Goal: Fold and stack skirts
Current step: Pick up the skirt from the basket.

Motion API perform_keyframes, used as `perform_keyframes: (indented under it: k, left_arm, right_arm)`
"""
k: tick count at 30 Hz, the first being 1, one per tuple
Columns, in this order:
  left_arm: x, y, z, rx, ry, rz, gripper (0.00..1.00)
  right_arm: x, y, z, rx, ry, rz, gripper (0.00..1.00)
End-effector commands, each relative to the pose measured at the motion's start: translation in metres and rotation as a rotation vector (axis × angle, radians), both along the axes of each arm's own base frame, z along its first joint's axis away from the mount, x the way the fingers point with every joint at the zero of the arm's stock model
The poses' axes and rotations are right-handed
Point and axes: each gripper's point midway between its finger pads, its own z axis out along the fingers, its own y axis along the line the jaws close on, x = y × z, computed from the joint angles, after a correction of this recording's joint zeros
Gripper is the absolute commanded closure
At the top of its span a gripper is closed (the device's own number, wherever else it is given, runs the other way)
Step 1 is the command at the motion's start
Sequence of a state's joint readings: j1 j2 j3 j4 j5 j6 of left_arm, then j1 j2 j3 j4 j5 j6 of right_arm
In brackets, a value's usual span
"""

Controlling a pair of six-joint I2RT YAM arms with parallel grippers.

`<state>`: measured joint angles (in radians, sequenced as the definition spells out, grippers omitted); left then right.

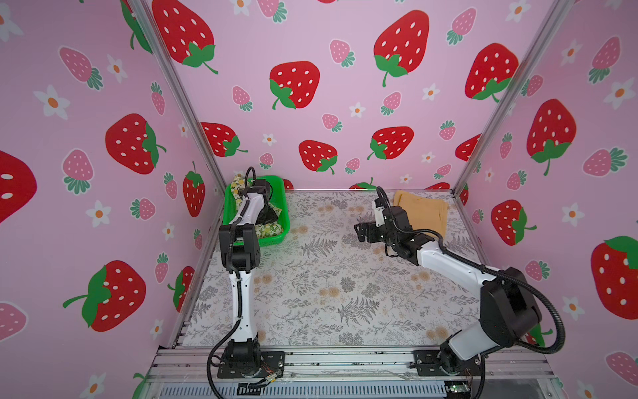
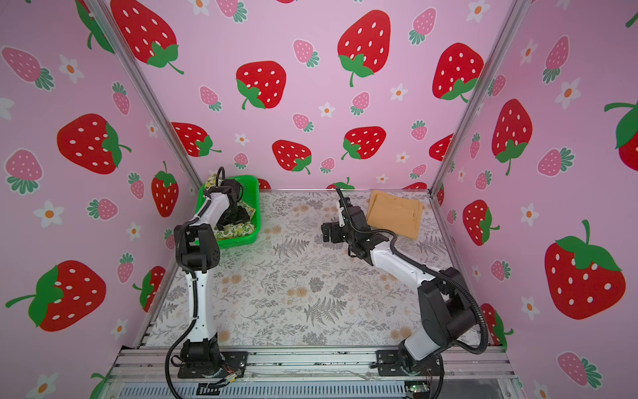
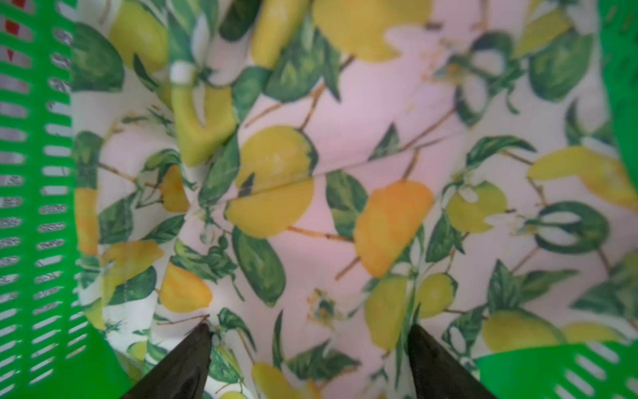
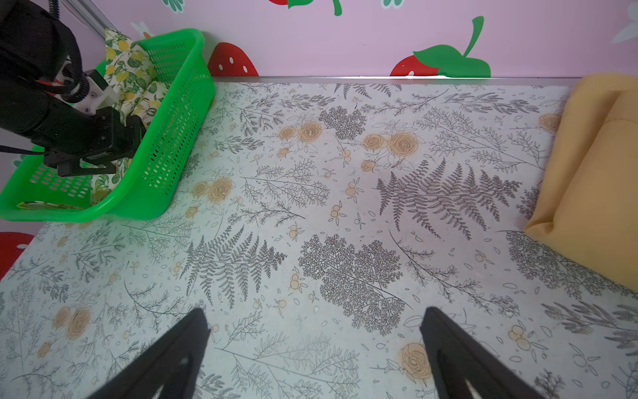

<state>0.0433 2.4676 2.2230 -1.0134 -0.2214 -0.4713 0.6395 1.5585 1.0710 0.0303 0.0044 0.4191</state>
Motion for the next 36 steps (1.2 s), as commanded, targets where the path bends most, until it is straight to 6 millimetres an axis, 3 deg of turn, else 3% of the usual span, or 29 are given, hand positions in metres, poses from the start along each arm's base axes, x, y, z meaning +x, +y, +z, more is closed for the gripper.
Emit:
perform_keyframes:
  k: [1,6,10,13,21,27,30,36]
  left_arm:
    - [-0.010,0.004,-0.003,-0.006,0.052,-0.015,0.24]
    - [-0.010,0.001,0.003,-0.032,0.029,-0.040,0.68]
    - [-0.008,-0.002,0.025,-0.062,-0.050,-0.036,1.00]
    - [-0.005,-0.006,0.054,-0.090,-0.134,-0.034,1.00]
    - [-0.013,-0.028,0.157,-0.205,-0.415,-0.039,1.00]
    - [-0.046,-0.061,0.230,-0.302,-0.599,-0.101,1.00]
    - [-0.068,-0.087,0.268,-0.322,-0.672,-0.181,1.00]
    - [-0.115,-0.148,0.313,-0.355,-0.735,-0.359,1.00]
  right_arm:
    - [-0.007,0.003,0.008,0.034,-0.012,0.011,0.00]
    - [-0.007,0.002,0.002,0.022,-0.006,0.006,0.00]
    - [-0.007,0.000,-0.003,0.010,-0.003,0.001,0.00]
    - [-0.007,-0.001,-0.004,0.001,-0.004,-0.005,0.00]
    - [-0.005,-0.011,0.003,-0.019,-0.038,-0.042,0.00]
    - [-0.003,-0.020,0.022,-0.012,-0.092,-0.085,0.00]
    - [-0.001,-0.023,0.033,-0.004,-0.120,-0.104,0.00]
    - [-0.003,-0.040,0.056,0.003,-0.184,-0.168,0.00]
